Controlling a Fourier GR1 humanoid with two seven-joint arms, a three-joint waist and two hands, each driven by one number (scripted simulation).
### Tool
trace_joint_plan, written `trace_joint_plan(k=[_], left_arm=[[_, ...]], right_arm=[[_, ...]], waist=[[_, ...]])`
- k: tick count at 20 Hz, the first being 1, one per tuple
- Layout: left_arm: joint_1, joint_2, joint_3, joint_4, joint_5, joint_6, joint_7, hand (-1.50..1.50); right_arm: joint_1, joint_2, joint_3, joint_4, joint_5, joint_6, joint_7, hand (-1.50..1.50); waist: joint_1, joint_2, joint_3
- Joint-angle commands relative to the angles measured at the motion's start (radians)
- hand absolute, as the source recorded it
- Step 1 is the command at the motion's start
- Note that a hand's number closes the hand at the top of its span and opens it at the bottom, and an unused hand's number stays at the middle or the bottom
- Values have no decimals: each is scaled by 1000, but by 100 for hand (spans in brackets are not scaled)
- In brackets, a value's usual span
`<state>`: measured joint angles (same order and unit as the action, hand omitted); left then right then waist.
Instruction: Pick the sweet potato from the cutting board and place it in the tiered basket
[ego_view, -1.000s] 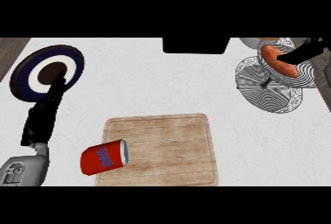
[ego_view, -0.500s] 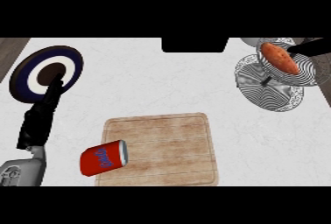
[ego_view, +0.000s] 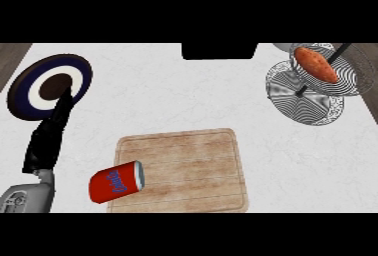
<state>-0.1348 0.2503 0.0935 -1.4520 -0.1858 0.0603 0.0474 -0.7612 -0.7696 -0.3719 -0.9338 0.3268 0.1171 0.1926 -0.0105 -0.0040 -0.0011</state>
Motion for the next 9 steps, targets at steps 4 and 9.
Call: trace_joint_plan(k=[4, 9], left_arm=[[15, 2, 15, -29, 0, 3, -6, 0], [-18, 16, 28, 3, 24, -36, 7, 0]], right_arm=[[242, -130, -181, -10, -152, 154, -126, -150], [312, -239, -305, 168, -233, 281, -315, -150]], waist=[[-7, 0, 1], [4, 6, 2]])
